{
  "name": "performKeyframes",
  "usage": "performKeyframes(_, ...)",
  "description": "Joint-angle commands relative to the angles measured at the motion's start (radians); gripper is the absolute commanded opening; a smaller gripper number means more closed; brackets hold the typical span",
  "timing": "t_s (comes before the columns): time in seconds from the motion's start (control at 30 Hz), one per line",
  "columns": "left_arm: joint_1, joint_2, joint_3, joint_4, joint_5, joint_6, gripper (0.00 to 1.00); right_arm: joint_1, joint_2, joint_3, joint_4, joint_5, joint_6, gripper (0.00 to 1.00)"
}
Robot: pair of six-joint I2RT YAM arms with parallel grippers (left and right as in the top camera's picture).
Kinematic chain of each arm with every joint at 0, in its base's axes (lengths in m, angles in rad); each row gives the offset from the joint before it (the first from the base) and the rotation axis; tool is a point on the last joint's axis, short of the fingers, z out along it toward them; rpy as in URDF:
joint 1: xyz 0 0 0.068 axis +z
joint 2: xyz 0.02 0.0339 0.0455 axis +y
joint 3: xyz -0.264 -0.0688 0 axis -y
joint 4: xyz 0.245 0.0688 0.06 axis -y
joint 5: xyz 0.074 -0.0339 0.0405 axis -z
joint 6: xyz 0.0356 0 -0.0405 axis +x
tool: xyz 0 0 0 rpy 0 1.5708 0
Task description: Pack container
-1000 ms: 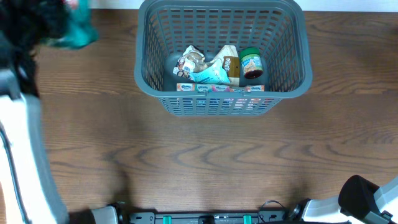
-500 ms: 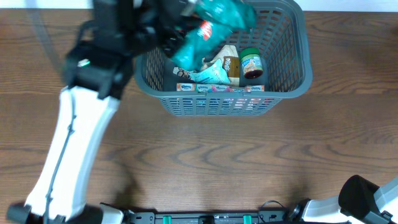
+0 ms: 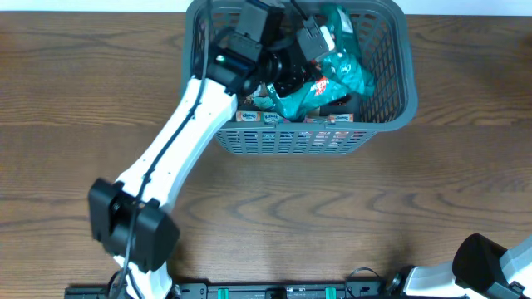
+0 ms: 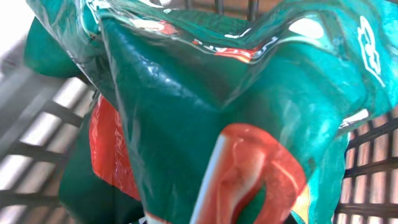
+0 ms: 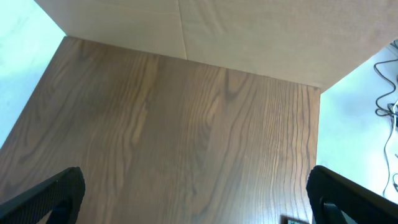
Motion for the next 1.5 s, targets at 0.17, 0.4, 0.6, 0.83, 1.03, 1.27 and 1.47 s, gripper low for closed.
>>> performKeyframes(0.17, -0.002, 0.033, 0.025, 0.034, 0.022, 0.024, 0.06, -0.004, 0.005, -0.001, -0.003, 0.01, 0.01, 0.99)
performKeyframes(0.4, -0.001, 0.027, 0.025, 0.041, 0.004, 0.012, 0.98, -0.004, 0.005, -0.001, -0.003, 0.01, 0.01, 0.99)
performKeyframes(0.6, 0.004, -0.042, 0.025, 0.041, -0.102, -0.063, 0.98, -0.004, 0.005, -0.002, -0.003, 0.01, 0.01, 0.99)
performKeyframes(0.83, 0.071, -0.25, 0.025, 0.032, -0.369, -0.241, 0.98, -0.004, 0.005, -0.001, -0.003, 0.01, 0.01, 0.99)
performKeyframes(1.03, 0.222, -0.464, 0.025, -0.115, -0.605, -0.426, 0.99, -0.004, 0.005, -0.001, -0.003, 0.01, 0.01, 0.99)
performKeyframes(1.27, 0.405, -0.622, 0.025, -0.359, -0.694, -0.489, 0.99, -0.004, 0.005, -0.002, -0.003, 0.01, 0.01, 0.99)
performKeyframes(1.47, 0.443, -0.662, 0.025, -0.426, -0.694, -0.489, 0.99, -0.004, 0.005, -0.001, -0.003, 0.01, 0.01, 0.99)
